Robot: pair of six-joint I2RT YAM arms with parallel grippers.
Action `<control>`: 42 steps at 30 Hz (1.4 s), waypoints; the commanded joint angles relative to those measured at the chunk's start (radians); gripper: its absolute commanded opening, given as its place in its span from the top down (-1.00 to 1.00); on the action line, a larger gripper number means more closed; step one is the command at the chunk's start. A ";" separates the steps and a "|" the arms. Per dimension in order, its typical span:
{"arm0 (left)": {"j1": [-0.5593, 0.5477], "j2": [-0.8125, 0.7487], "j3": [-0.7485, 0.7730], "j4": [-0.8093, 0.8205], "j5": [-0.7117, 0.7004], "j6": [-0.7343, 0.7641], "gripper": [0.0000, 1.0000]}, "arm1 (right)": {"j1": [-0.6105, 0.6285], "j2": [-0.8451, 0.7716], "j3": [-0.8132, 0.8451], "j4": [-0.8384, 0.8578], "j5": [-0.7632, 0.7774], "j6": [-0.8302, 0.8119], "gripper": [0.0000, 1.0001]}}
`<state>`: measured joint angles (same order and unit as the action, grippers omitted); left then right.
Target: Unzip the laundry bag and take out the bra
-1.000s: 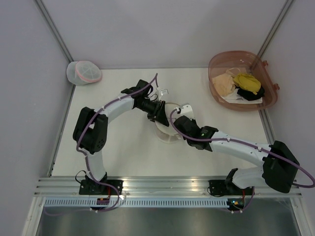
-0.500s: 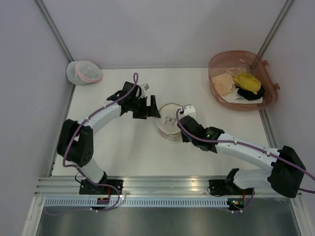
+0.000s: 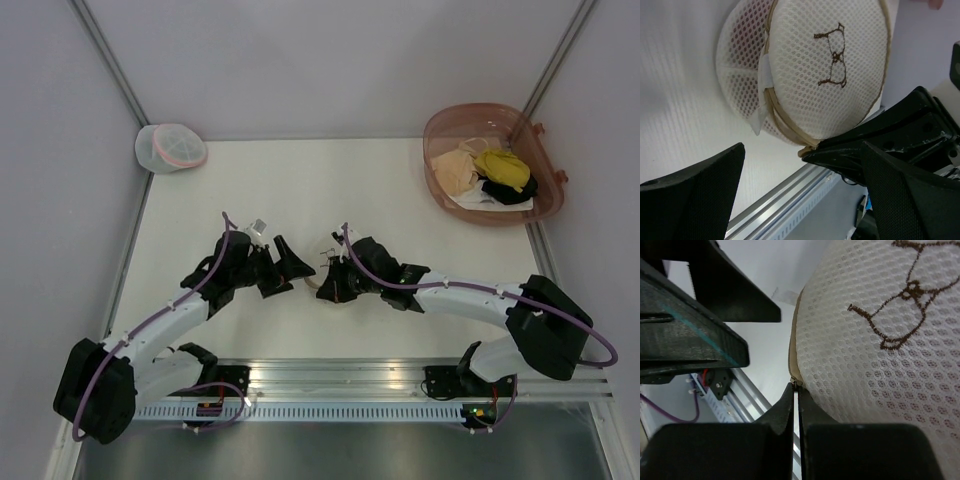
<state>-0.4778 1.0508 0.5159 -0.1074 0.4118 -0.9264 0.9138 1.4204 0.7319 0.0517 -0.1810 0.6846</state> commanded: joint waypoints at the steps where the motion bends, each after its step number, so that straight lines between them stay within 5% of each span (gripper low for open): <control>1: -0.004 -0.026 -0.039 0.149 -0.004 -0.133 -0.99 | 0.004 0.009 0.037 0.160 -0.091 0.039 0.99; 8: -0.004 0.129 -0.103 0.418 -0.015 -0.227 -0.99 | 0.003 0.000 0.021 0.169 -0.083 0.035 0.99; 16: -0.010 0.219 -0.031 0.465 -0.067 -0.214 -0.89 | 0.005 -0.034 0.020 0.116 -0.086 -0.016 0.99; 19: -0.002 0.221 0.033 0.430 -0.076 -0.136 -0.50 | 0.007 -0.023 0.070 -0.001 -0.078 -0.088 0.99; 20: 0.001 0.222 0.050 0.408 -0.080 -0.114 -0.03 | 0.010 -0.021 0.083 -0.066 -0.058 -0.109 0.99; 23: 0.013 0.232 0.105 0.353 -0.082 -0.055 0.73 | 0.014 -0.005 0.123 -0.154 -0.035 -0.169 0.99; 25: 0.024 0.244 0.137 0.318 -0.073 -0.023 0.95 | 0.016 -0.002 0.133 -0.208 -0.006 -0.190 0.99; 33: 0.062 0.331 0.234 0.232 0.021 0.109 0.95 | 0.014 0.024 0.208 -0.461 0.125 -0.276 0.99; 42: 0.085 0.422 0.370 0.055 0.220 0.316 0.95 | 0.007 0.084 0.280 -0.730 0.707 -0.252 0.99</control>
<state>-0.4004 1.4429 0.8146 0.0219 0.5243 -0.7513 0.9264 1.4792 0.9741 -0.5213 0.2501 0.4232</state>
